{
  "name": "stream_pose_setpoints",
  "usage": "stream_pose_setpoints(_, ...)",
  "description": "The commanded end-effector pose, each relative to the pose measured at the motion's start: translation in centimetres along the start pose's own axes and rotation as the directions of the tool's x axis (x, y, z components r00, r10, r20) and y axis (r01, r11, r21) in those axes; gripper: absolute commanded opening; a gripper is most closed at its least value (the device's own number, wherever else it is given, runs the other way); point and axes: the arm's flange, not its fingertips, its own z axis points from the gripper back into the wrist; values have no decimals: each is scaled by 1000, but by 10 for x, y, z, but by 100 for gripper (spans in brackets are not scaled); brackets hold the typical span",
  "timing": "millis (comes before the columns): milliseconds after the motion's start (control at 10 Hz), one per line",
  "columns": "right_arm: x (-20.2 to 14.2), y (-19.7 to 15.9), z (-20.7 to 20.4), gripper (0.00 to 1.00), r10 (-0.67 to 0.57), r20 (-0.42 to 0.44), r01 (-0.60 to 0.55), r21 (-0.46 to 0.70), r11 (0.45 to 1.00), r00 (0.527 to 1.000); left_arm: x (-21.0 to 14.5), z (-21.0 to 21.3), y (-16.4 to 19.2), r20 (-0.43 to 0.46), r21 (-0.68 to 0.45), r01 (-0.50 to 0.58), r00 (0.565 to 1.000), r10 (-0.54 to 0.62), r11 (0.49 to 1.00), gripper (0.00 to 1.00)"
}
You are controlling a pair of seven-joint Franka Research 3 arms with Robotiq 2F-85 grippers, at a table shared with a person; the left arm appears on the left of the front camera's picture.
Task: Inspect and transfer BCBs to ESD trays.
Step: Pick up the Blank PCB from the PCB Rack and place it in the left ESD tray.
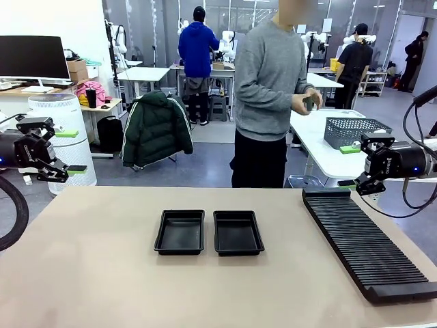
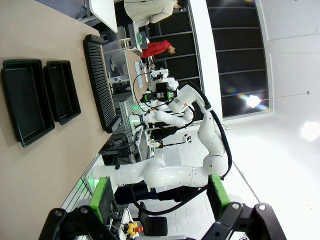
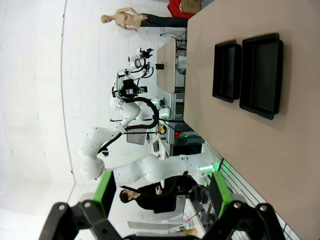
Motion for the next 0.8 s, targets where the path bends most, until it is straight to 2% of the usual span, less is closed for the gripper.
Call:
stream_pose_setpoints(0, -1, 1, -1, 100, 3, -1, -3, 0, 1000, 1000, 0, 0, 0, 1, -1, 0, 1000, 0, 1000, 100)
stream_pose_setpoints(700, -1, 1, -1, 100, 3, -1, -3, 0, 1000, 1000, 0, 0, 0, 1, -1, 0, 1000, 0, 1000, 100)
